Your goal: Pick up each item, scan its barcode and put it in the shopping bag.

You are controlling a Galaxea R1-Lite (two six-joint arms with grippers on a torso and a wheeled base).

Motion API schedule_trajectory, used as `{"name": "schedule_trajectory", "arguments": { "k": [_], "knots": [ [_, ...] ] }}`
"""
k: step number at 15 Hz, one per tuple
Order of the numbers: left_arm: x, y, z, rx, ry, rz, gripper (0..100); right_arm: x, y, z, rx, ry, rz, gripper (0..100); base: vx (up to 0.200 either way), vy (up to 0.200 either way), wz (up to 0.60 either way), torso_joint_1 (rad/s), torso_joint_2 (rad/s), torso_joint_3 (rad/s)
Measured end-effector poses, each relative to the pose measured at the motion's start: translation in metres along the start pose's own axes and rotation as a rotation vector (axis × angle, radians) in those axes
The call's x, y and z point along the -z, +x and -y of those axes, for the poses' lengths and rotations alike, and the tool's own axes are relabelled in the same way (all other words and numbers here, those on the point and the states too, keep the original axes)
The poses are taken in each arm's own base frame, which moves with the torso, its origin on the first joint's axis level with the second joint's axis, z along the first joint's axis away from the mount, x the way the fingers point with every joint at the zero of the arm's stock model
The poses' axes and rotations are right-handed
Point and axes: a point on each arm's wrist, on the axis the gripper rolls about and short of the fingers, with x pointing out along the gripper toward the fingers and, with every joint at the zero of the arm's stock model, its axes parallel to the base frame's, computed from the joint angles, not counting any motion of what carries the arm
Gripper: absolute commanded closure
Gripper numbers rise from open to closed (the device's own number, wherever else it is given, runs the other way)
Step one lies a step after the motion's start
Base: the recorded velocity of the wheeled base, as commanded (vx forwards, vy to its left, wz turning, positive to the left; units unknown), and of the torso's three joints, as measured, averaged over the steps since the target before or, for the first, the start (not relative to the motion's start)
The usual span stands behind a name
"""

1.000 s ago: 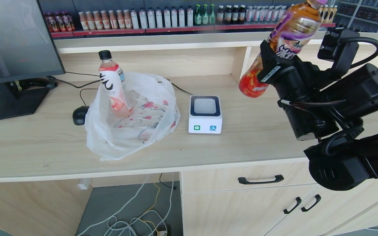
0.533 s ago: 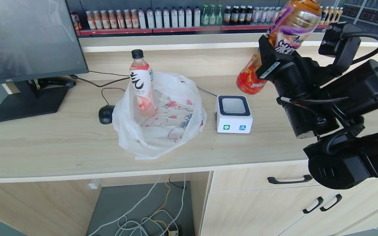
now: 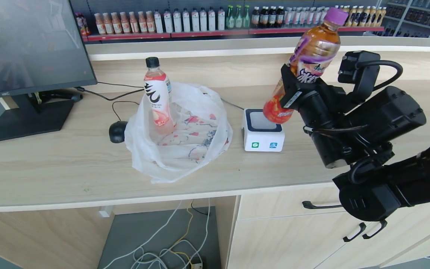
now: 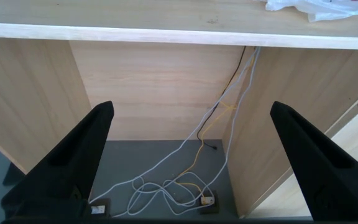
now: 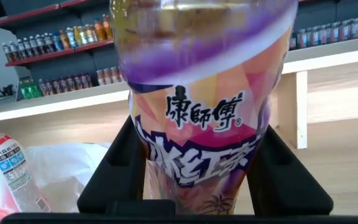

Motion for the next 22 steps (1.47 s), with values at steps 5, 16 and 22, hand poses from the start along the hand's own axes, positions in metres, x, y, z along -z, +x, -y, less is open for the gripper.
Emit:
{"name": "schedule_trajectory", "arguments": {
  "k": [5, 16, 22],
  "knots": [
    [0.000, 0.000, 0.000, 0.000, 0.000, 0.000, 0, 0.014, 0.008, -0.004, 0.002, 0.166, -0.083, 100, 0.000, 0.000, 0.00, 0.000, 0.00, 0.000],
    [0.000, 0.000, 0.000, 0.000, 0.000, 0.000, 0, -0.010, 0.055, -0.013, 0.052, 0.512, -0.162, 100, 0.000, 0.000, 0.00, 0.000, 0.00, 0.000],
    [0.000, 0.000, 0.000, 0.000, 0.000, 0.000, 0, -0.016, 0.064, -0.021, 0.111, 0.786, -0.249, 100, 0.000, 0.000, 0.00, 0.000, 0.00, 0.000]
  ]
}}
